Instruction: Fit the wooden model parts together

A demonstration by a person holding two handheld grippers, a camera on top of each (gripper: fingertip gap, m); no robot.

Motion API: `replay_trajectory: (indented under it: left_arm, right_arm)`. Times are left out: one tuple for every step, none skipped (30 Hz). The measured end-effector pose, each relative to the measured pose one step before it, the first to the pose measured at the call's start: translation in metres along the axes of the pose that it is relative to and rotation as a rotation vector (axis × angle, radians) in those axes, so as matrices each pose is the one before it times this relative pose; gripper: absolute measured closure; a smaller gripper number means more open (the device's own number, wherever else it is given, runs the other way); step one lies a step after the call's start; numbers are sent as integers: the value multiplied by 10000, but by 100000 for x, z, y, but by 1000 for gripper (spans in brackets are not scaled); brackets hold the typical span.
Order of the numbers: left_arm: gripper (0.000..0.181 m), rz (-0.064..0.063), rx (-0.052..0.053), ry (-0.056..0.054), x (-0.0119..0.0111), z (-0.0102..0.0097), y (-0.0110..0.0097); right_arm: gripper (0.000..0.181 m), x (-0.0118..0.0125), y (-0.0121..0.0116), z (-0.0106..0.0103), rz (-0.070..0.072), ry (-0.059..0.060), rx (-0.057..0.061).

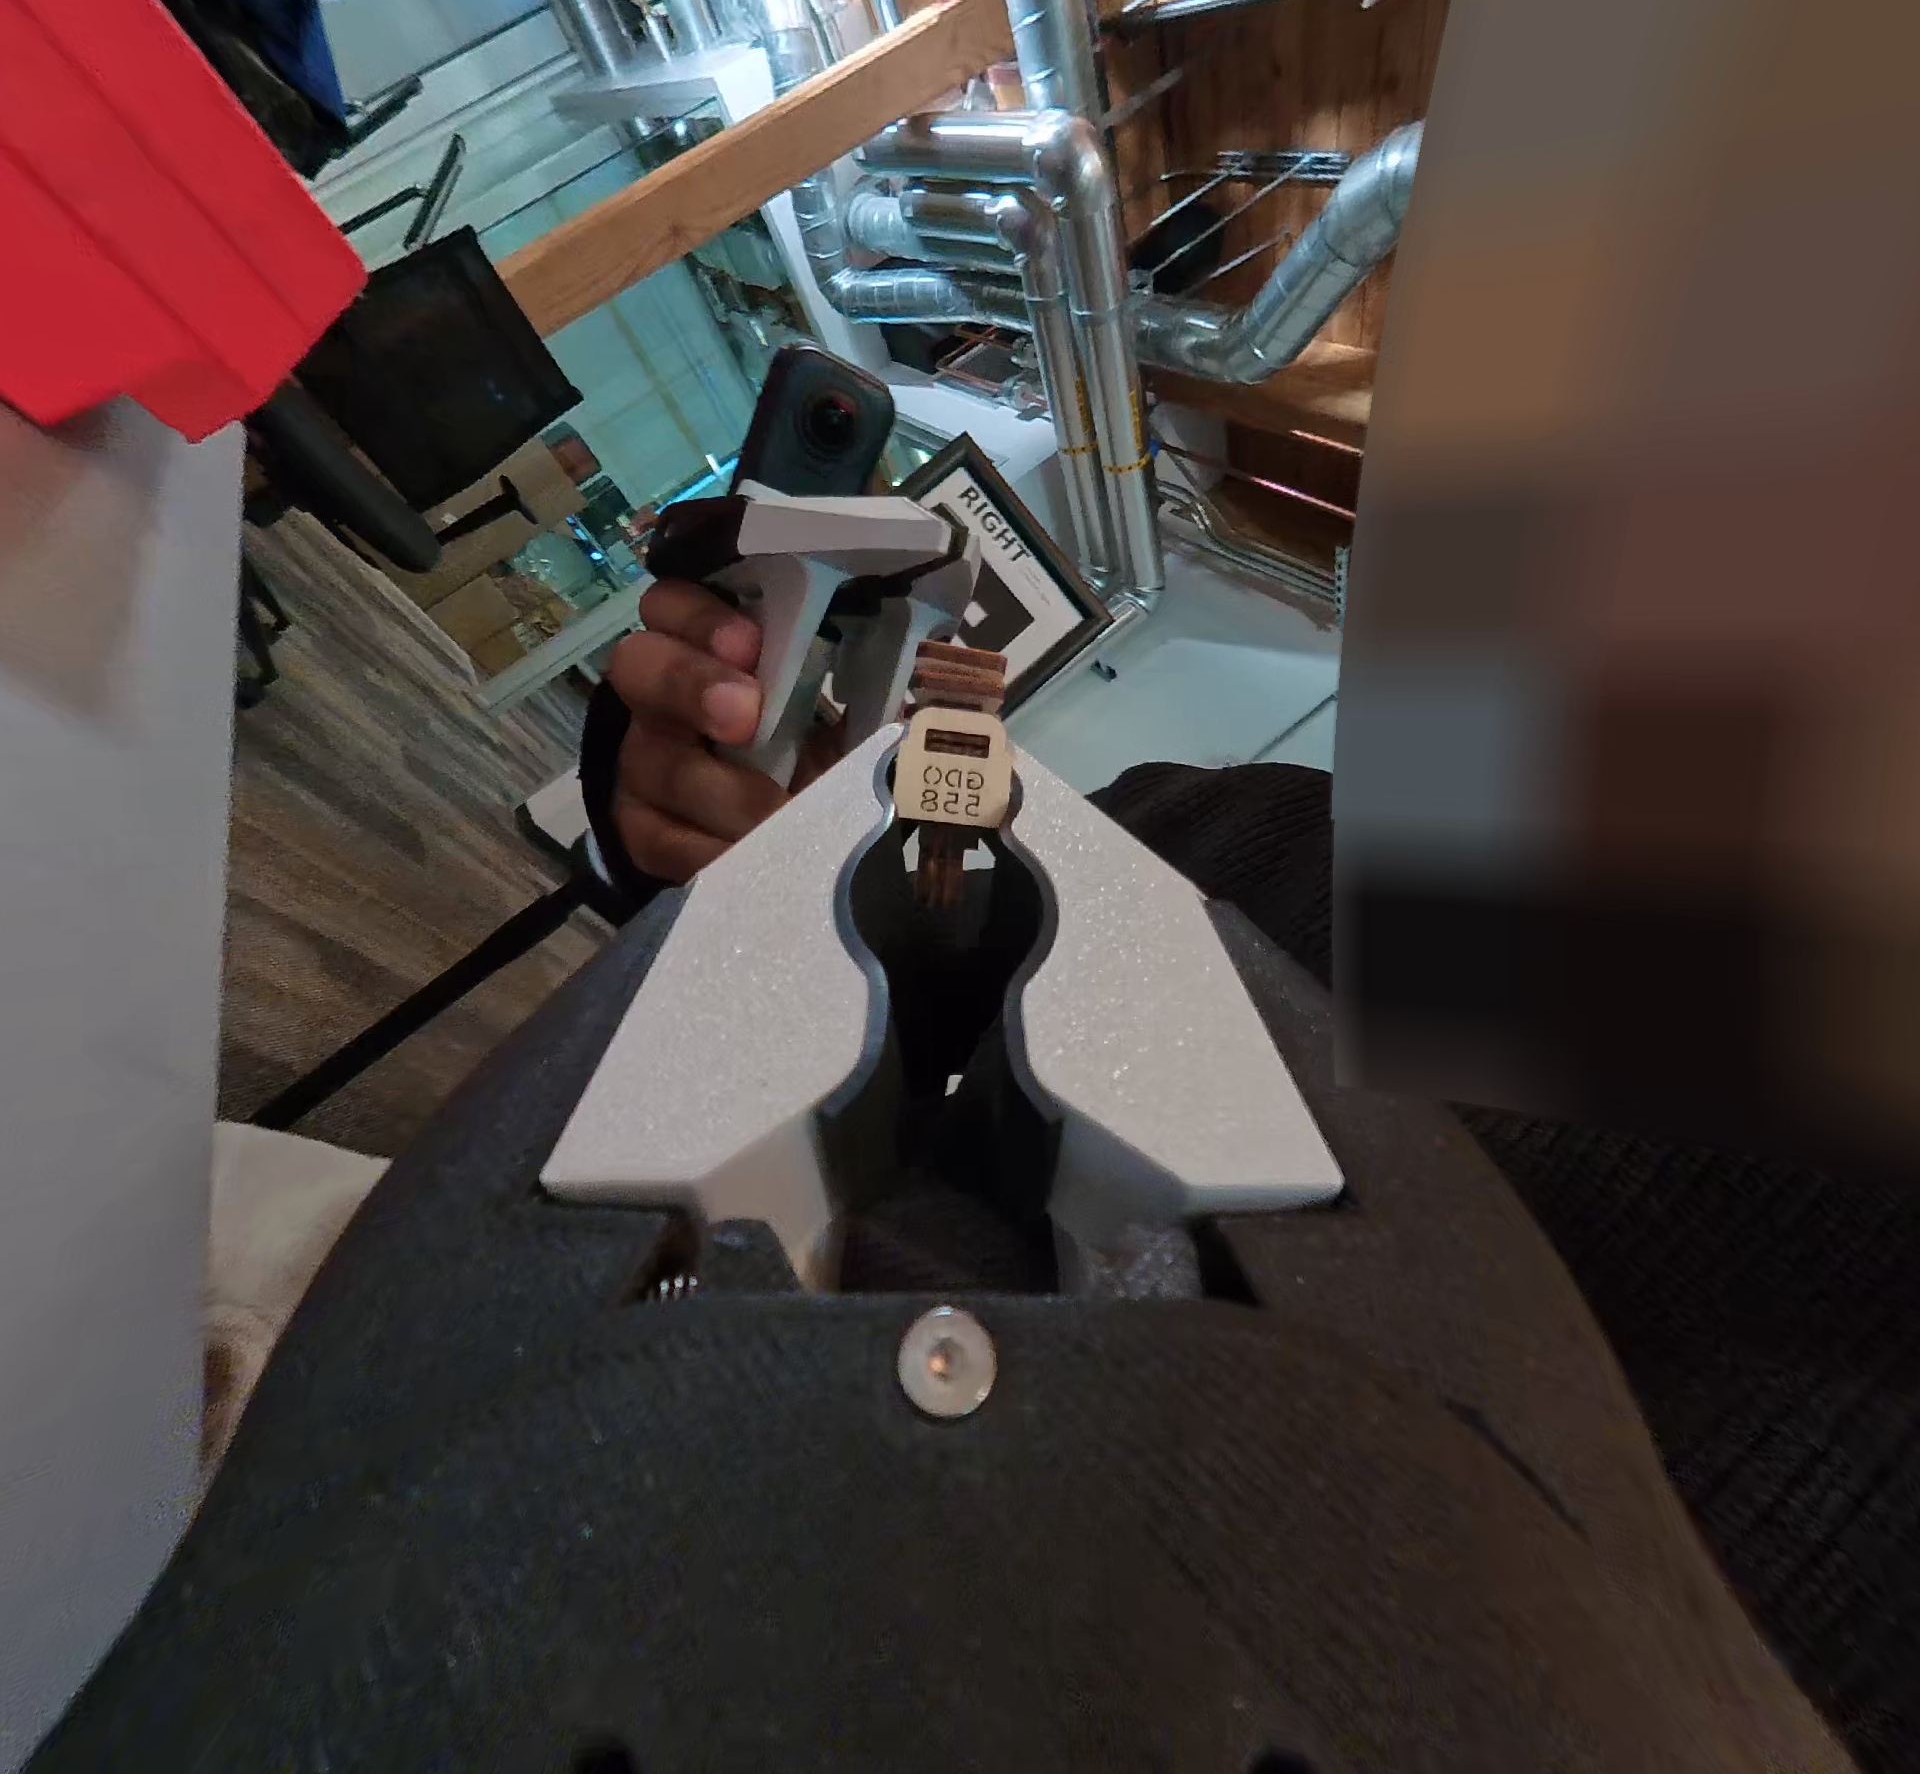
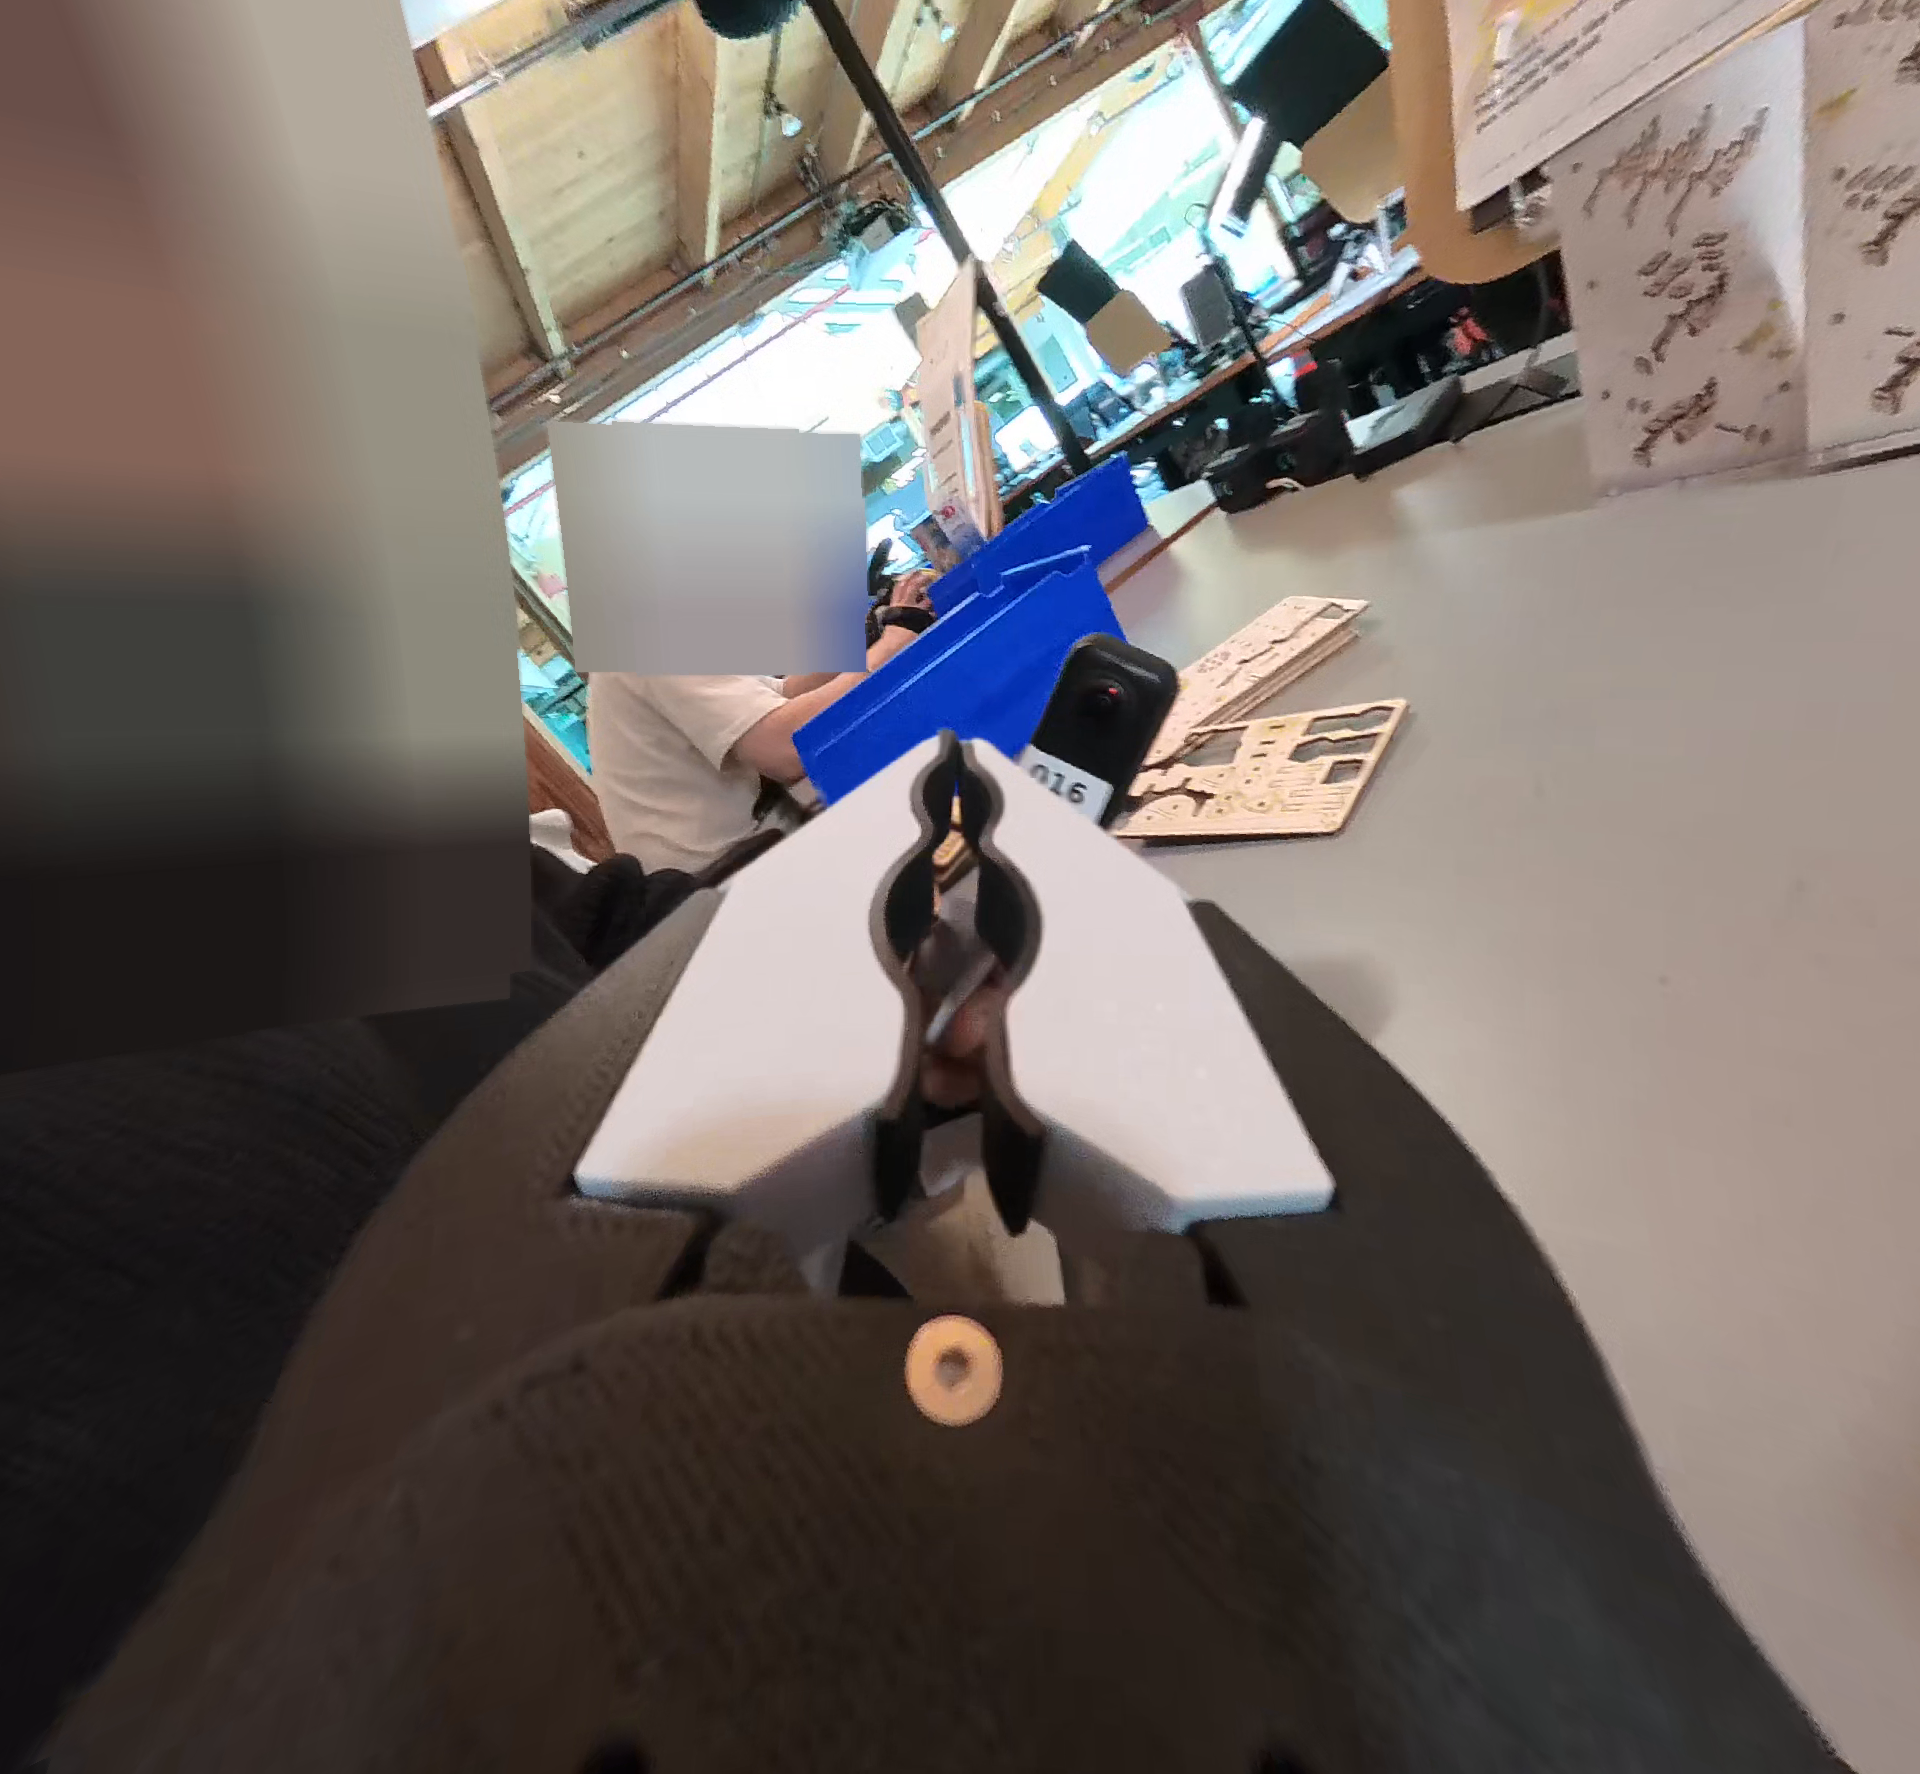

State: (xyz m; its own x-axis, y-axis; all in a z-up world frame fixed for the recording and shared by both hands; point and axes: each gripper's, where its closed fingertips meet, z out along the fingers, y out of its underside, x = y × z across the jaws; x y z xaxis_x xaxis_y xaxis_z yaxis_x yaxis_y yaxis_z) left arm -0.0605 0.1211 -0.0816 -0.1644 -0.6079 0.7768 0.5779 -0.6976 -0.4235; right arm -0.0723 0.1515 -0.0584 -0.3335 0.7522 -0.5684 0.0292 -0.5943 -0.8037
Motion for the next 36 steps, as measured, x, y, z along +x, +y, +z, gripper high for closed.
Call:
replay_trajectory:
  left_arm:
    - [173, 64, 32, -273, -359, -141, -120]
    - [173, 200, 91, -469, -550, -250, -272]
    - [173, 351, 113, -551, -614, -364, -382]
    - [173, 427, 102, -554, -606, -421, -465]
    - [174, 539, 113, -623, -675, -436, -536]
    - [174, 666, 47, -547, -504, -376, -449]
    - [174, 658, -46, -418, -275, -251, -319]
    - [174, 648, -64, -429, -210, -152, -276]
    - [174, 711, 7, -414, -127, -113, -247]
    - [173, 695, 56, -405, -80, -96, -199]
    - [174, 584, 38, -297, 65, -29, -99]
    - [174, 431, -5, -58, 342, 54, -22]
    - [174, 325, -28, 49, 457, 131, 37]
    - [174, 283, -67, 1, 350, 154, 130]
    - [174, 267, -64, 30, 330, 143, 137]
    - [174, 205, -96, 113, 354, 137, 168]
    - [174, 179, -180, 140, 304, 155, 244]
    - [174, 177, -216, 141, 235, 135, 275]
    - [174, 133, -212, 240, 323, 110, 247]
    - [174, 61, -168, 242, 279, 54, 176]
    - [174, 32, -148, 169, 150, 7, 122]
    - [174, 71, -81, 16, -41, -74, 41]
    - [174, 71, 8, 59, 20, -119, -99]
    - [174, 1, -72, 188, 157, -85, -8]
    - [174, 55, -167, 167, 134, -32, 149]
    - [174, 119, -243, 155, 157, 23, 304]
    - [174, 113, -330, 265, 332, 100, 453]
    - [174, 113, -339, 194, 258, 128, 487]
    - [174, 104, -262, 73, 111, 116, 396]
    - [174, 62, -153, 31, 75, 77, 230]
    - [174, -19, -35, 33, 34, 21, 59]
    - [174, -84, 26, 17, -34, -23, -41]
    - [174, -77, 47, 8, -65, -48, -64]
    - [174, -30, 40, -44, -137, -49, -42]
    - [174, 4, -4, -73, -151, -37, 13]
    - [174, 15, 8, -26, -48, -17, -11]
  right_arm:
    - [181, 520, 10, -55, -37, 289, -23]
    - [181, 733, -132, -174, -27, 402, -5]
    - [181, 869, -140, -249, -26, 462, -22]
    - [181, 824, -117, -271, -27, 419, -25]
    - [181, 736, -83, -205, 6, 377, -27]
    - [181, 562, -36, -110, 56, 316, -50]
    - [181, 273, -13, -5, 111, 219, -48]
    - [181, -16, -20, 110, 111, 136, -14]
    - [181, -299, -67, 145, -19, 45, 64]
    - [181, -463, -267, 60, -221, 39, 219]
    - [181, -398, -615, -106, -429, 178, 453]
    - [181, -277, -988, -280, -571, 325, 685]
    - [181, -368, -1082, -361, -614, 262, 729]
    - [181, -557, -712, -298, -581, 57, 448]
    - [181, -569, -11, -93, -501, -81, -10]
    - [181, -382, 777, 170, -351, -95, -493]
    - [181, -121, 1293, 328, -190, -37, -833]
    - [181, 69, 1078, 322, -82, -3, -739]
    - [181, 130, 441, 149, 49, -6, -368]
    - [181, 110, -129, -67, 190, -79, -57]
    - [181, 43, -428, -253, 256, -172, 87]
    - [181, -21, -435, -335, 212, -236, 81]
    - [181, -274, -198, -330, 86, -401, -39]
    - [181, -671, 204, -265, -39, -647, -266]
    - [181, -695, 553, -149, -80, -652, -489]
    - [181, -350, 617, -72, -48, -395, -538]
    - [181, -126, 444, -89, -41, -211, -416]
    - [181, -97, 145, -190, -48, -152, -209]
    - [181, -52, -134, -262, -14, -95, -11]
    - [181, -21, -227, -258, 46, -56, 62]
    - [181, -1, -199, -238, 79, -39, 38]
    - [181, 25, -152, -204, 61, -5, 9]
    - [181, 61, -103, -173, 24, 41, -6]
    - [181, 91, -151, -150, -11, 95, 18]
    - [181, 100, -298, -138, -56, 147, 132]
    - [181, 43, -406, -111, -73, 132, 246]
